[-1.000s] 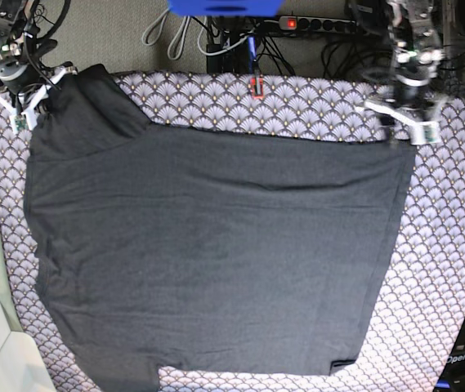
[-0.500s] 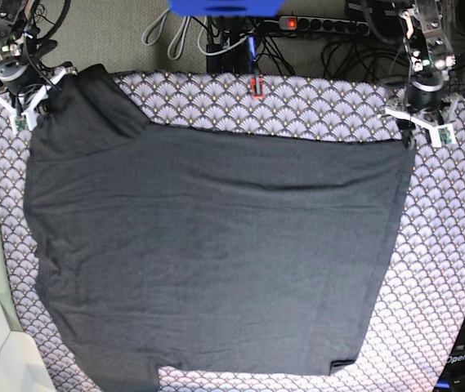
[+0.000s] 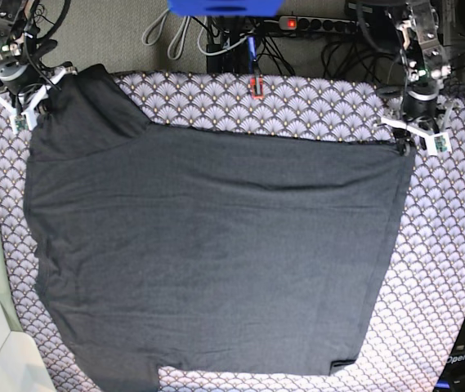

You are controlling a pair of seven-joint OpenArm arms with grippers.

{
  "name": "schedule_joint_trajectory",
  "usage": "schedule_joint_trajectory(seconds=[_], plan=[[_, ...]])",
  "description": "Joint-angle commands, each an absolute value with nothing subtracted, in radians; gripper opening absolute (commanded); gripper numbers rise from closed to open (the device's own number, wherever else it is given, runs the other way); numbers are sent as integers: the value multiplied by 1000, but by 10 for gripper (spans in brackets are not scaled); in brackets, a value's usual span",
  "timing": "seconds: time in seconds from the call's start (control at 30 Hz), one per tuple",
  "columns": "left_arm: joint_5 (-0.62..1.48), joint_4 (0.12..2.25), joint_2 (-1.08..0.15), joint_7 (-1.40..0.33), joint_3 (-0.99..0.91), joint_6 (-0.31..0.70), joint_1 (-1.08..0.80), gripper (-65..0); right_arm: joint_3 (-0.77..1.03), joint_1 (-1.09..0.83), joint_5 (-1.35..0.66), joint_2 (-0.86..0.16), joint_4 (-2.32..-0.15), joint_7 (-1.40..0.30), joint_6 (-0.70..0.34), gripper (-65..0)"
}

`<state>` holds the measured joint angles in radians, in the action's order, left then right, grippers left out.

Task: Fold the T-shirt properly
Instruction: 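Grasp the shirt's collar-end corners with the left and right grippers, then lift the held corners and pull them toward the hem, folding the shirt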

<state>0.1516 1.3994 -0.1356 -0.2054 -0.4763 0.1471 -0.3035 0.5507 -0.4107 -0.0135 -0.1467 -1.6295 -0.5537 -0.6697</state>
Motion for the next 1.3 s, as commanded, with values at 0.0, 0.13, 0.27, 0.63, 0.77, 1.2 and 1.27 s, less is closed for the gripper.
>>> schedule_joint_trajectory(seconds=[0.0, 0.13, 0.27, 0.63, 0.77, 1.2, 1.27], plan=[[157, 1403, -147, -194, -479, 142, -303, -366, 549, -423, 1, -150, -1629, -593, -690, -650], [157, 1380, -145, -191, -479, 142, -302, -368, 547, -423, 1, -150, -1629, -593, -690, -650], [159, 1372, -142, -194, -481, 142, -292, -368, 547, -423, 1, -150, -1629, -593, -691, -650], [159, 1369, -120, -194, -479, 142, -288, -579, 547, -423, 1, -150, -1629, -593, -691, -650], [159, 1377, -111, -196, -479, 142, -289, -629, 547, -423, 1, -150, -1629, -593, -691, -650], [157, 1578, -108, -199, -481, 134, -334, -646, 555, -423, -1, -143, -1779, -595, -698, -650], [153, 1604, -108, -229, -481, 136, -332, -646, 555, -418, -1, -137, -1813, -595, -698, -650]])
